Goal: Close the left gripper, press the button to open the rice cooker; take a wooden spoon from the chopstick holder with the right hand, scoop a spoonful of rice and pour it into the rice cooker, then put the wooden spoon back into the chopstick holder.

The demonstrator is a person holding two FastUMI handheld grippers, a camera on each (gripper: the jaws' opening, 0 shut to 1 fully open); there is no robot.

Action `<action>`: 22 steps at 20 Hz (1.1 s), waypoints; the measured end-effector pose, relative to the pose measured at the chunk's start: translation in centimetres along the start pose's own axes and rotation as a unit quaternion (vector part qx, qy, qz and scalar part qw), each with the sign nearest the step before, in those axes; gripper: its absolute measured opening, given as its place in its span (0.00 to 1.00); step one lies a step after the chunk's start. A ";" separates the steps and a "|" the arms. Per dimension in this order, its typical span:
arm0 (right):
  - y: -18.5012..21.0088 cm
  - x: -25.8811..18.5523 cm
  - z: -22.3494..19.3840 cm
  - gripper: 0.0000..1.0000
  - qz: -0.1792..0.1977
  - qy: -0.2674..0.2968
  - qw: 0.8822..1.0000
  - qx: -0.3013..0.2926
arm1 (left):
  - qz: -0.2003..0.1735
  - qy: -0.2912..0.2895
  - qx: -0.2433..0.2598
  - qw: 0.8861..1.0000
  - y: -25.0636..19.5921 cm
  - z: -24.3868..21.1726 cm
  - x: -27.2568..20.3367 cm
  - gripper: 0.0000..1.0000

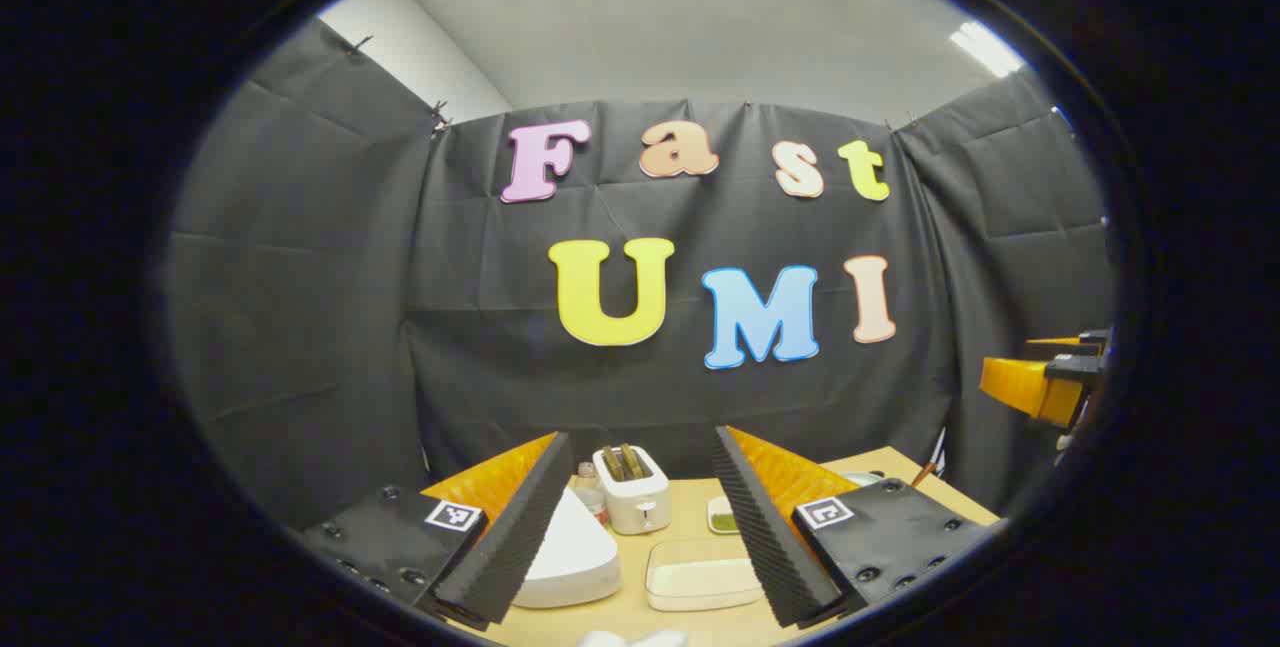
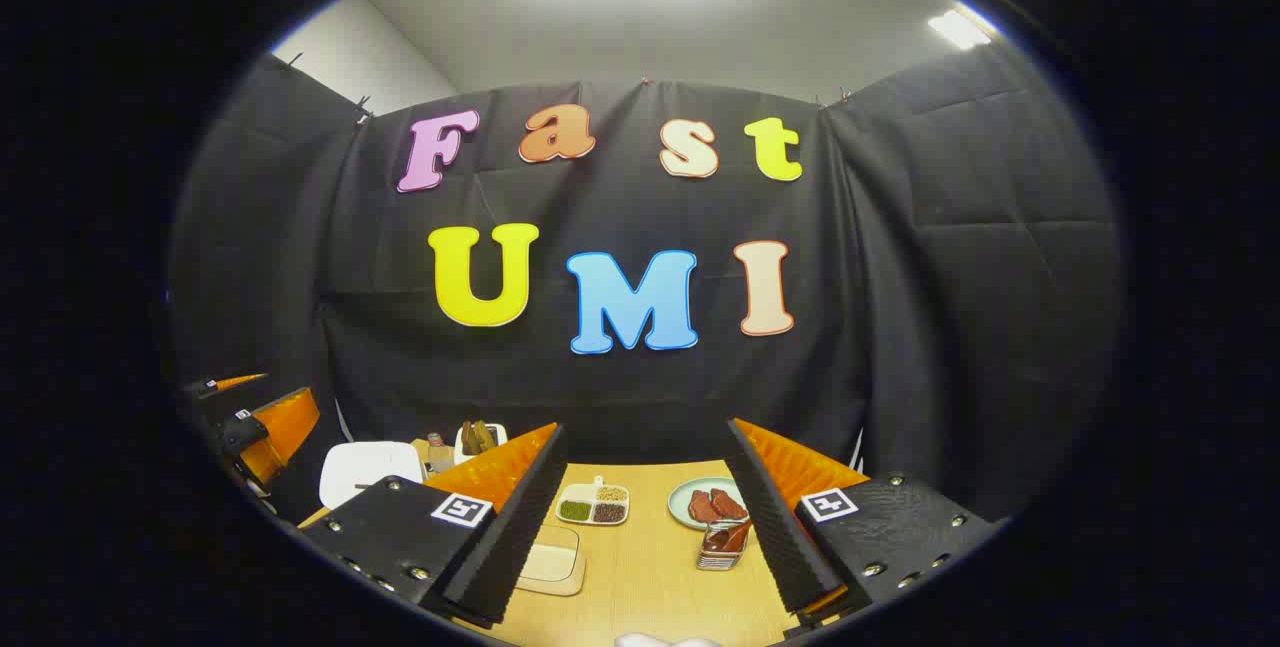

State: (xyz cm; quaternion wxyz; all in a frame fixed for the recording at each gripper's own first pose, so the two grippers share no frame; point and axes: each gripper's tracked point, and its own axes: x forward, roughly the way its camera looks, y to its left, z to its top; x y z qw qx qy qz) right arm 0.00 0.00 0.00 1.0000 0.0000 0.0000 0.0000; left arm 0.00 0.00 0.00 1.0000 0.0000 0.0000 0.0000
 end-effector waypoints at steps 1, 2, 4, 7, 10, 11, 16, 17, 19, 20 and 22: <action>0.0 0.1 0.0 0.96 0.000 0.000 1.000 -0.003 | -0.001 0.002 -0.001 1.000 -0.1 0.0 0.2 0.97; 0.0 0.2 0.0 0.96 -0.001 -0.001 1.000 -0.005 | 0.000 0.006 -0.003 1.000 0.0 -0.1 0.3 0.97; -0.1 0.4 0.0 0.93 -0.002 0.000 1.000 -0.007 | -0.001 0.013 -0.007 1.000 -0.1 -0.6 0.7 0.97; -0.1 0.7 0.0 0.96 -0.003 -0.001 1.000 -0.007 | 0.007 0.015 -0.006 1.000 0.3 -0.5 1.0 0.97; -0.3 0.9 -0.2 0.96 -0.002 0.008 1.000 -0.009 | 0.009 0.010 -0.007 1.000 0.2 0.1 1.2 0.97; -0.3 1.0 -0.1 0.96 -0.002 0.008 1.000 -0.008 | 0.009 0.007 -0.006 1.000 0.1 0.2 1.1 0.97; -0.4 1.2 0.4 0.96 -0.004 0.003 1.000 -0.012 | 0.010 -0.004 0.003 1.000 0.1 0.7 1.4 0.97; -0.4 1.2 0.4 0.96 -0.005 0.002 1.000 -0.012 | 0.009 -0.004 0.006 1.000 0.1 0.8 1.4 0.97; -0.5 1.3 0.3 0.96 -0.007 0.003 1.000 -0.013 | 0.009 -0.008 0.012 1.000 -0.1 0.9 1.5 0.87; -0.7 1.3 0.3 0.96 -0.012 0.005 1.000 -0.014 | 0.005 -0.007 0.014 1.000 -0.1 0.8 1.7 0.78; -0.8 1.4 0.4 0.96 -0.016 0.003 1.000 -0.013 | 0.002 0.002 0.014 1.000 -0.2 0.4 1.9 0.58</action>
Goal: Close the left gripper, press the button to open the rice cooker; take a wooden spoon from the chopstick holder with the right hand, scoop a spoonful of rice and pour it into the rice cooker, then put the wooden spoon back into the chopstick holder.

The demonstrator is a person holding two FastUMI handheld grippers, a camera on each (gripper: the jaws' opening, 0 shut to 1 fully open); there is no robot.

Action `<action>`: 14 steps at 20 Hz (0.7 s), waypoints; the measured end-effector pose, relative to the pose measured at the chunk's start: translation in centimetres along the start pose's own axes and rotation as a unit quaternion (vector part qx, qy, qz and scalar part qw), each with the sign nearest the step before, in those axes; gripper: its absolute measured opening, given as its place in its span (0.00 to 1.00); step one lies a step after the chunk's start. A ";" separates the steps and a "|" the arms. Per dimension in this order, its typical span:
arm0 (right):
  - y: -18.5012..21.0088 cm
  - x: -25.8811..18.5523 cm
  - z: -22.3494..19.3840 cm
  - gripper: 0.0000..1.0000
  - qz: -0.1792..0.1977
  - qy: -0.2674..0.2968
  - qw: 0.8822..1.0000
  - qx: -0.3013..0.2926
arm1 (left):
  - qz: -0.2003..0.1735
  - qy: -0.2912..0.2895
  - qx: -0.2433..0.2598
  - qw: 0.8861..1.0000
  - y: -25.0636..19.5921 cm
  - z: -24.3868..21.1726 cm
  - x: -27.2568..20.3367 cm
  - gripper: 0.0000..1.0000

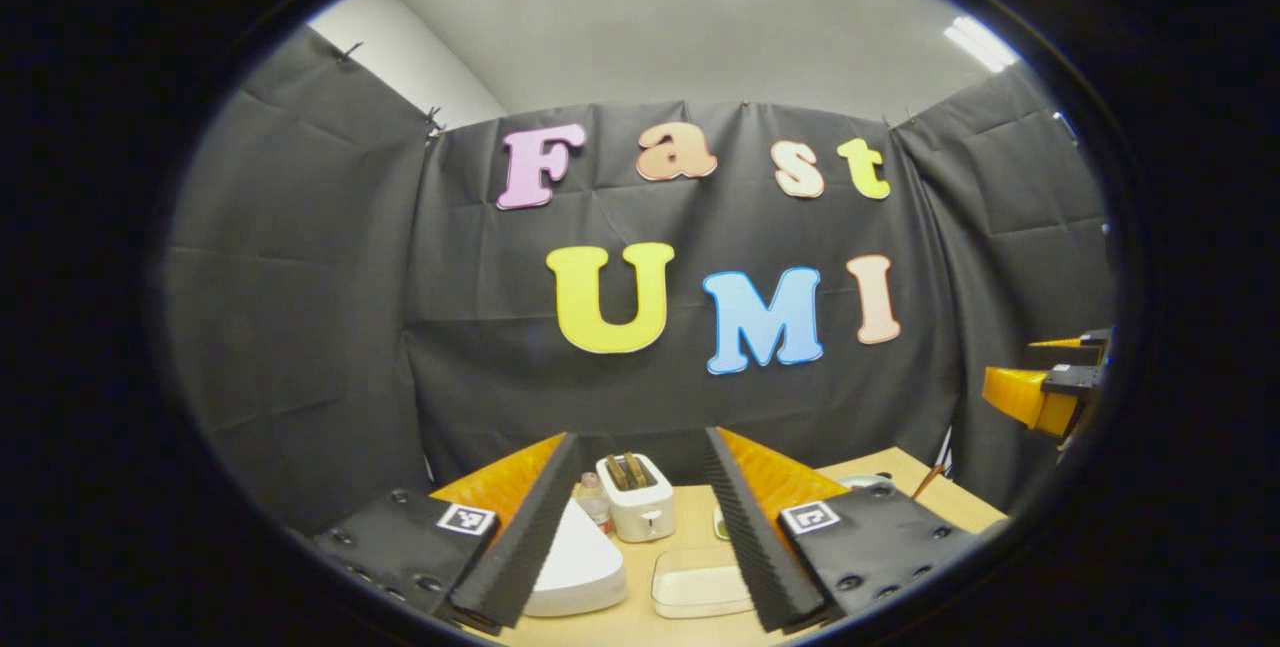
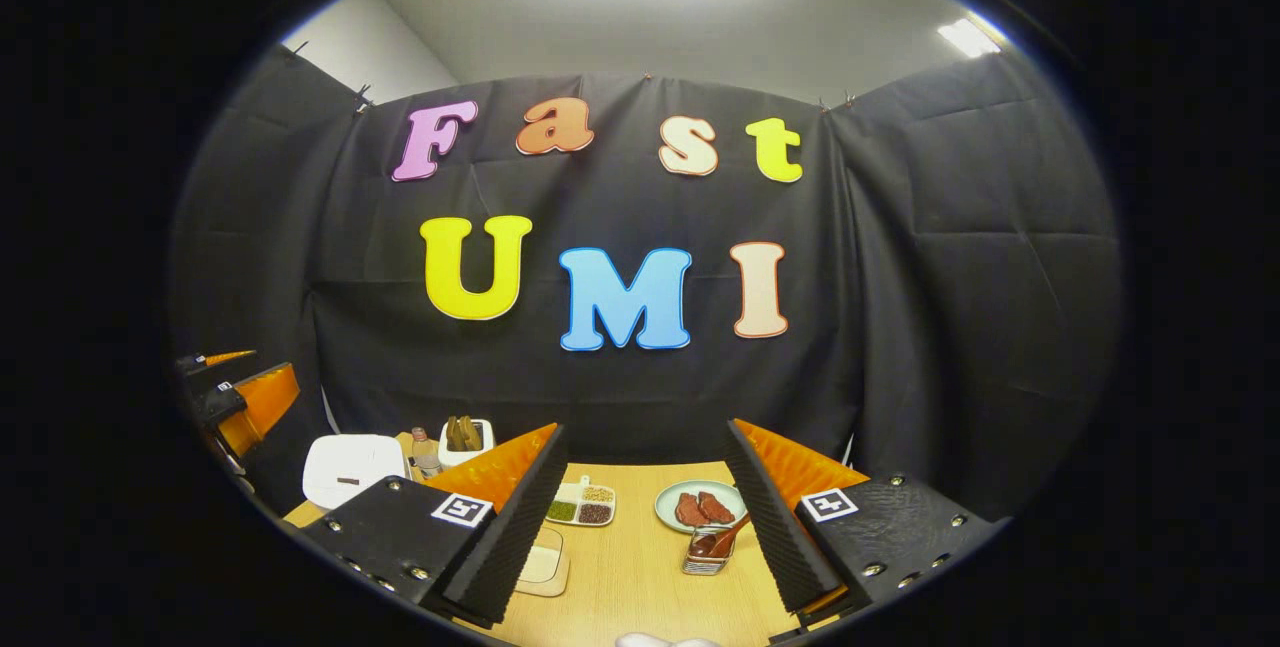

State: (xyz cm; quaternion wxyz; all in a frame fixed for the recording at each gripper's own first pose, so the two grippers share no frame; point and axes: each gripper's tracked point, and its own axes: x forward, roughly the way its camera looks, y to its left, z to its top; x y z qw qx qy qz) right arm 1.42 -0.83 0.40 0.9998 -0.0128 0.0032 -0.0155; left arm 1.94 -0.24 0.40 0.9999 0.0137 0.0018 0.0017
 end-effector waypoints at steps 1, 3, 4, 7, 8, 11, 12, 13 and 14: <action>0.0 0.0 -0.1 0.96 0.000 0.000 1.000 0.001 | 0.004 0.005 -0.001 1.000 0.3 -0.3 0.2 0.48; -0.1 -0.1 -0.2 0.96 -0.002 0.001 1.000 0.000 | 0.013 0.020 -0.014 1.000 1.0 -0.9 0.6 0.28; -0.2 -0.1 -0.1 0.96 -0.004 0.000 1.000 -0.002 | 0.013 0.034 -0.021 0.999 0.9 -2.0 0.7 0.19; -0.2 0.0 -0.3 0.96 -0.007 0.002 1.000 -0.005 | 0.015 0.037 -0.014 0.999 1.5 -2.0 1.1 0.08; -0.3 0.0 -0.3 0.96 -0.008 0.002 1.000 -0.005 | 0.019 0.032 -0.011 0.999 2.0 -1.6 1.2 0.08; 0.0 0.1 -0.5 0.96 -0.008 0.006 1.000 -0.005 | 0.029 0.033 -0.017 0.999 3.1 -2.3 2.0 0.09; 0.2 0.1 -0.6 0.96 -0.006 0.007 1.000 -0.005 | 0.036 0.042 -0.022 0.998 3.7 -3.0 2.6 0.08; 0.3 0.1 -0.7 0.96 -0.006 0.009 1.000 -0.008 | 0.044 0.048 -0.026 0.998 4.5 -3.9 3.2 0.08; 0.3 0.1 -0.9 0.96 -0.007 0.013 1.000 -0.012 | 0.054 0.056 -0.026 0.997 5.4 -4.9 3.9 0.09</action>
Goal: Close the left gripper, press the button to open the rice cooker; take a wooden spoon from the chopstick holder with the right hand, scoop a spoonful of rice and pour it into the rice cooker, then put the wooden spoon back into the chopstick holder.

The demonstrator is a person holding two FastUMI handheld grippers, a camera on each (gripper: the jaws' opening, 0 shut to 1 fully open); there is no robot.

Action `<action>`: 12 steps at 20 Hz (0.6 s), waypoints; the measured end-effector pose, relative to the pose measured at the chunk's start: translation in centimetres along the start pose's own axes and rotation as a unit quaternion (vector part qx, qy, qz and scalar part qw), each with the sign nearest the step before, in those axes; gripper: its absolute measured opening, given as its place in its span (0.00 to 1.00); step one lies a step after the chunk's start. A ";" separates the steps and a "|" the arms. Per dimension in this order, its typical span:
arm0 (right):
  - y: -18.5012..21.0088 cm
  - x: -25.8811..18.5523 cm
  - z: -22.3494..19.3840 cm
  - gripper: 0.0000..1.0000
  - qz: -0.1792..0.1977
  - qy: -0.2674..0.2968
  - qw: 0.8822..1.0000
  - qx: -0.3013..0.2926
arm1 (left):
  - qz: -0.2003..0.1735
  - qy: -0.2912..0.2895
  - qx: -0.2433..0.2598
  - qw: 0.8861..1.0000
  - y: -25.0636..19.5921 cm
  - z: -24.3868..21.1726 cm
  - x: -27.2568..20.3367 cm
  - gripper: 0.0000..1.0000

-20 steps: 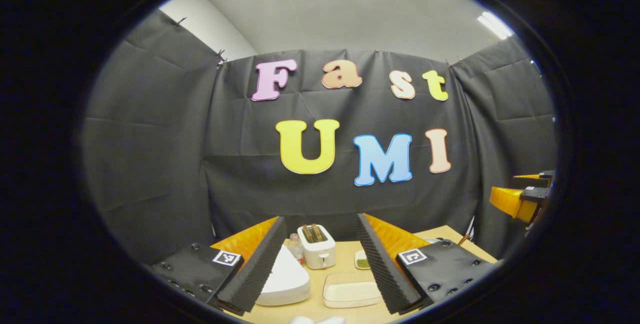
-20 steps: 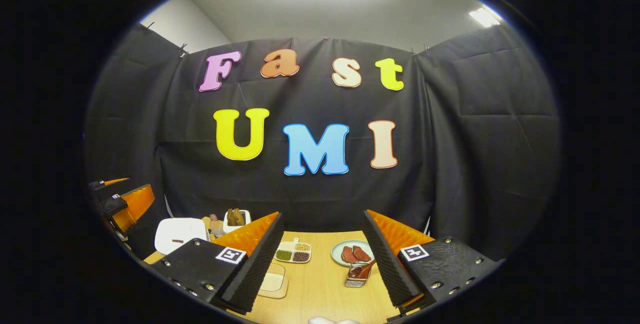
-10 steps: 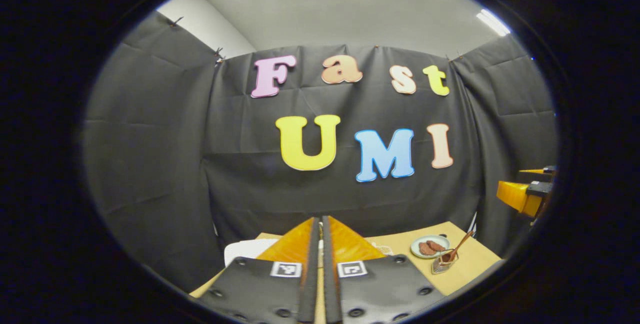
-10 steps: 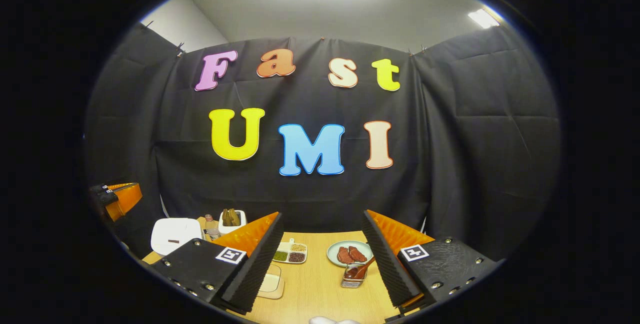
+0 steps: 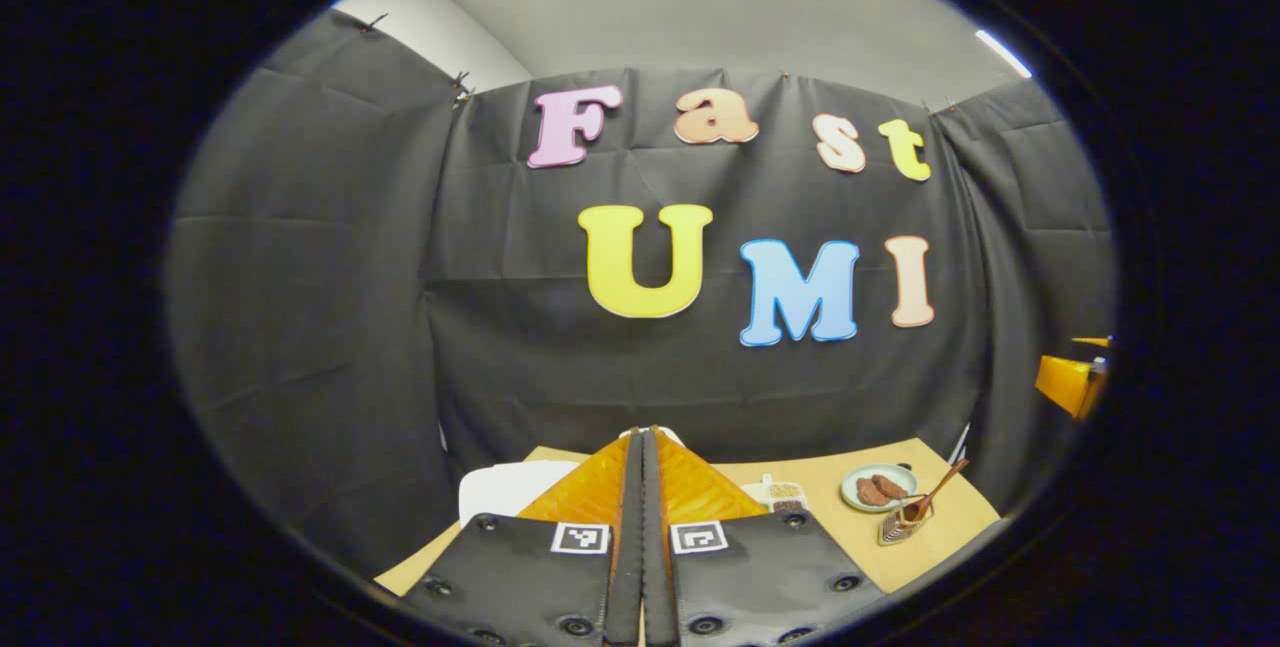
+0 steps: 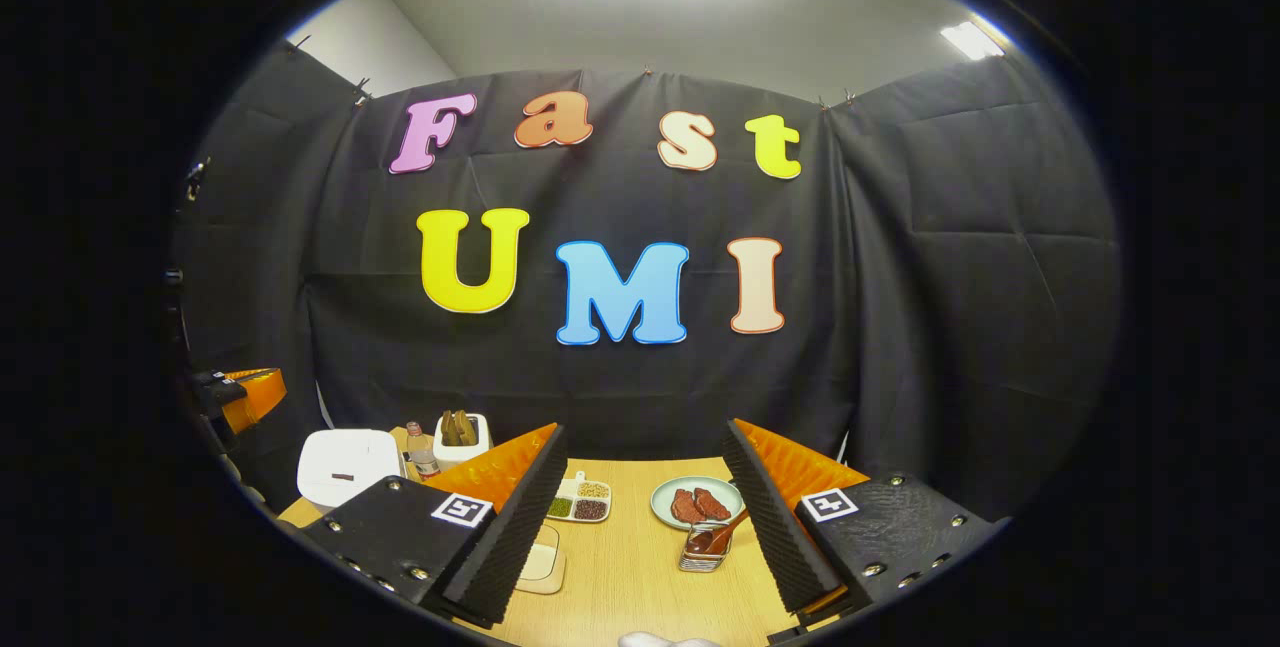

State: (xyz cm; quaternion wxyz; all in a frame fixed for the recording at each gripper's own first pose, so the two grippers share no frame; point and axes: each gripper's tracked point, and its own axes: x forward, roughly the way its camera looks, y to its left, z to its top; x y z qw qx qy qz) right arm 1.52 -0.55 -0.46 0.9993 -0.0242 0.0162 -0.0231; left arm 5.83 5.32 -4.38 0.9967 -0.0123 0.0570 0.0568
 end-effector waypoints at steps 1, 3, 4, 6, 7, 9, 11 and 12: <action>0.1 -0.1 -0.2 0.96 0.000 0.005 1.000 -0.003 | 0.012 0.007 0.001 1.000 0.8 -1.1 1.1 0.08; 0.3 -0.3 -0.3 0.96 0.001 0.008 1.000 -0.013 | 0.038 0.024 0.000 0.999 2.8 -3.6 3.3 0.08; 0.1 -0.4 -0.2 0.96 -0.002 0.008 1.000 -0.021 | 0.052 0.037 0.000 0.998 4.0 -4.9 4.7 0.08; -0.2 -0.7 0.1 0.96 -0.009 0.005 0.999 -0.032 | 0.075 0.061 -0.010 0.995 6.0 -8.2 7.2 0.08; -0.2 -0.6 0.0 0.96 -0.009 0.007 0.999 -0.033 | 0.089 0.075 -0.007 0.993 7.2 -10.3 8.5 0.08; -0.7 -0.5 -0.5 0.96 -0.015 0.016 0.999 -0.034 | 0.113 0.107 0.000 0.988 9.0 -14.2 10.7 0.08; -0.9 -0.5 -1.2 0.96 -0.019 0.028 0.999 -0.039 | 0.123 0.139 -0.002 0.983 9.6 -17.5 12.3 0.09; -0.9 -0.5 -1.4 0.96 -0.020 0.033 0.998 -0.044 | 0.132 0.151 -0.003 0.980 10.1 -19.0 12.8 0.08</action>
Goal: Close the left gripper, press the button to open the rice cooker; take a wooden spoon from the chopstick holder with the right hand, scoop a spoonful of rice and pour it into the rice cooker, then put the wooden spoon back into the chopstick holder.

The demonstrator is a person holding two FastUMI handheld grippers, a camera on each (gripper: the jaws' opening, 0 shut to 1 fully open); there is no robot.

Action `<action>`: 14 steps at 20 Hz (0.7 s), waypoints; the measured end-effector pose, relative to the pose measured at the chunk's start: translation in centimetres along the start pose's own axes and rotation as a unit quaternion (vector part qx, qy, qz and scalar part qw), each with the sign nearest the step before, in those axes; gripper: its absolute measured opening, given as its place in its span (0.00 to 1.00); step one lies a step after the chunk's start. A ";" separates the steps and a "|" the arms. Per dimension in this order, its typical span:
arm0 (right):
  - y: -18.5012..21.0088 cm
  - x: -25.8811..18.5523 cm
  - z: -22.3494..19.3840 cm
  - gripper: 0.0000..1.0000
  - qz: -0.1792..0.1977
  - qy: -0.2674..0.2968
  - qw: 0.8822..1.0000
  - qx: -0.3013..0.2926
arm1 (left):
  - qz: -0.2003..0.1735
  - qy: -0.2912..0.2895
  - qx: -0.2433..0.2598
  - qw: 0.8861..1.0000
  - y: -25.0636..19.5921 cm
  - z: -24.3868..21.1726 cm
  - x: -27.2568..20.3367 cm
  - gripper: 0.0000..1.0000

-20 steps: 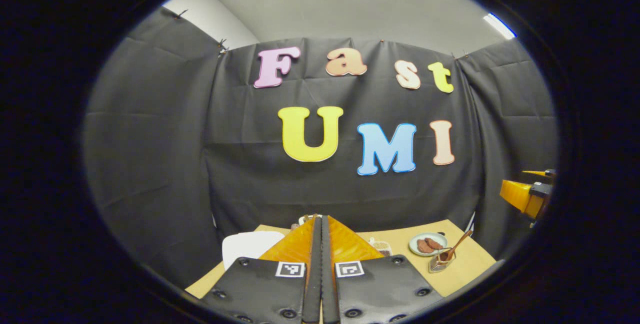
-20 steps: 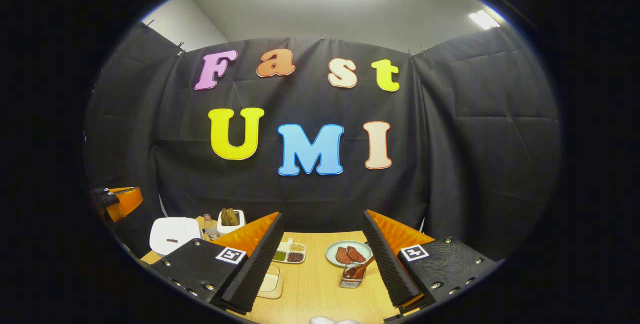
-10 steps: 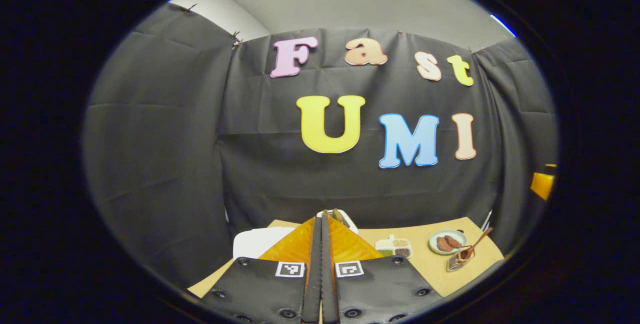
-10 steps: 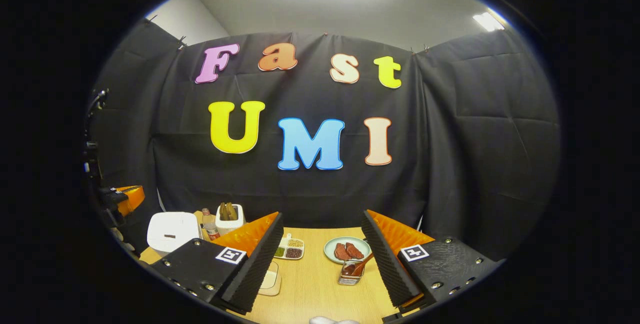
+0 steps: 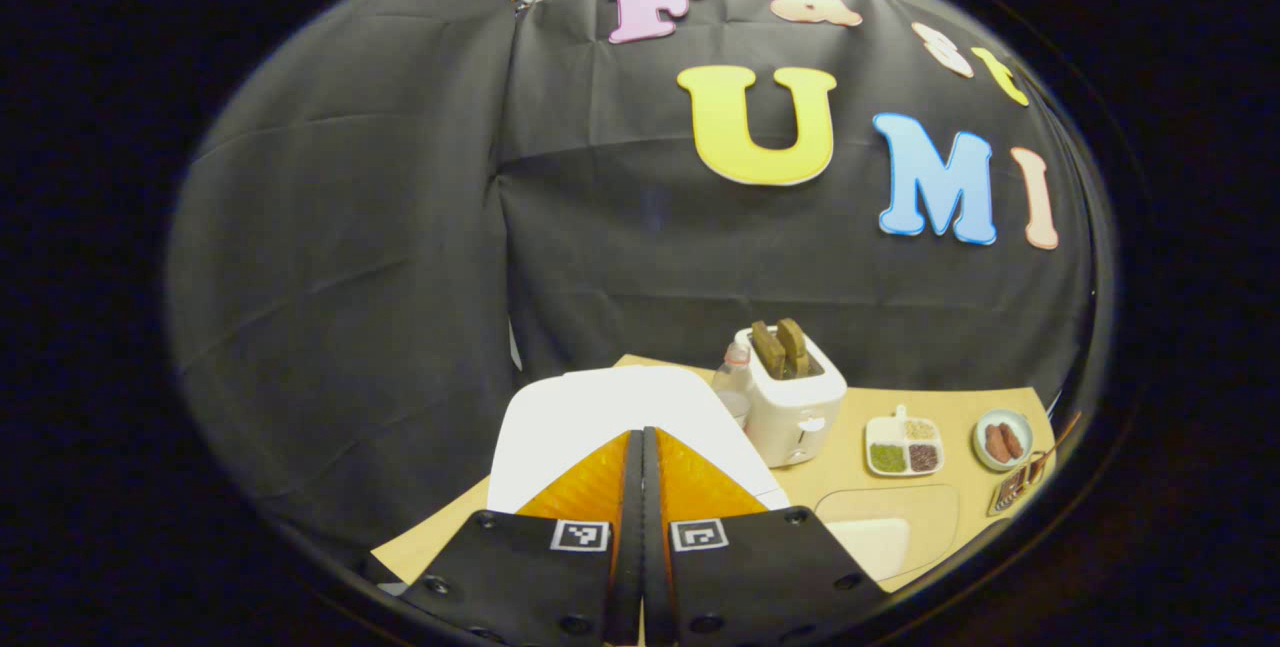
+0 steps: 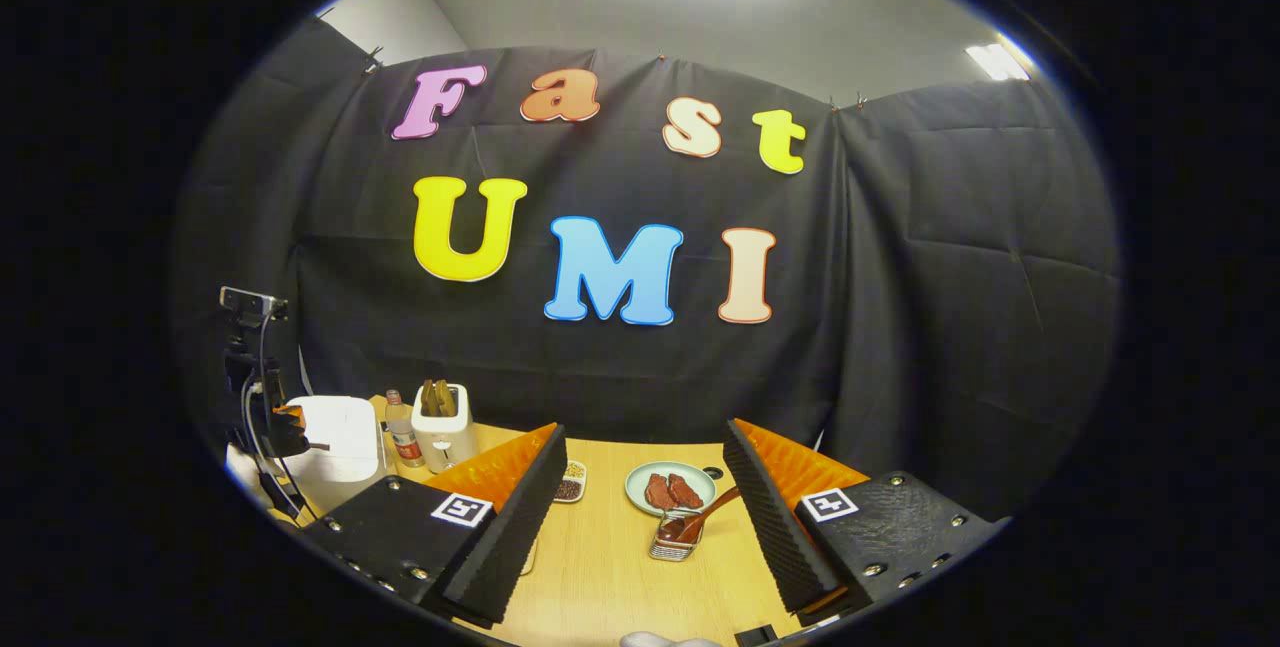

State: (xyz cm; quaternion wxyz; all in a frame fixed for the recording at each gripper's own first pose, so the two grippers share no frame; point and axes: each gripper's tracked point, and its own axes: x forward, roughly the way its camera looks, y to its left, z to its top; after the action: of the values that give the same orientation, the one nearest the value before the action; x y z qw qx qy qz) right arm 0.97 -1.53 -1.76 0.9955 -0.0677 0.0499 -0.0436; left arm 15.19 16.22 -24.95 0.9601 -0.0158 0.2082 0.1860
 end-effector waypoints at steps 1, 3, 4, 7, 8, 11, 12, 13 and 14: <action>0.1 0.0 -0.1 0.96 -0.001 0.003 1.000 -0.004 | 0.010 0.013 0.005 1.000 0.5 -1.2 1.1 0.09; 0.3 0.1 -0.3 0.96 0.001 0.005 1.000 -0.011 | 0.028 0.028 0.008 0.999 1.1 -3.1 2.6 0.09; 0.4 0.2 -0.4 0.96 0.002 0.007 1.000 -0.014 | 0.033 0.038 0.018 0.999 1.2 -3.8 3.1 0.09; 1.0 0.3 -1.1 0.96 0.009 0.018 1.000 -0.017 | 0.032 0.060 0.017 0.998 1.3 -5.8 3.1 0.08; 1.2 0.4 -1.0 0.96 0.011 0.018 1.000 -0.018 | 0.026 0.069 0.010 0.997 1.1 -6.5 3.1 0.09; 1.3 0.4 -0.9 0.96 0.014 0.015 1.000 -0.020 | 0.026 0.072 0.018 0.997 1.1 -6.6 2.9 0.08; 1.3 0.5 -0.8 0.96 0.015 0.015 1.000 -0.020 | 0.025 0.071 0.021 0.997 1.1 -6.4 3.0 0.09; 1.4 0.5 -0.7 0.96 0.017 0.015 1.000 -0.019 | 0.021 0.076 0.022 0.997 1.0 -6.4 3.1 0.09; 1.5 0.6 -0.7 0.96 0.019 0.015 1.000 -0.018 | 0.019 0.081 0.021 0.996 1.0 -6.4 3.3 0.09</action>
State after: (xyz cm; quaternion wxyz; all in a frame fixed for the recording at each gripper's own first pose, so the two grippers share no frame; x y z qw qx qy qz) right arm 1.60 -0.21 -2.73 0.9939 -0.0835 0.0673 -0.0244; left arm 15.12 17.59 -32.13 0.9366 -0.0070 0.2890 0.1979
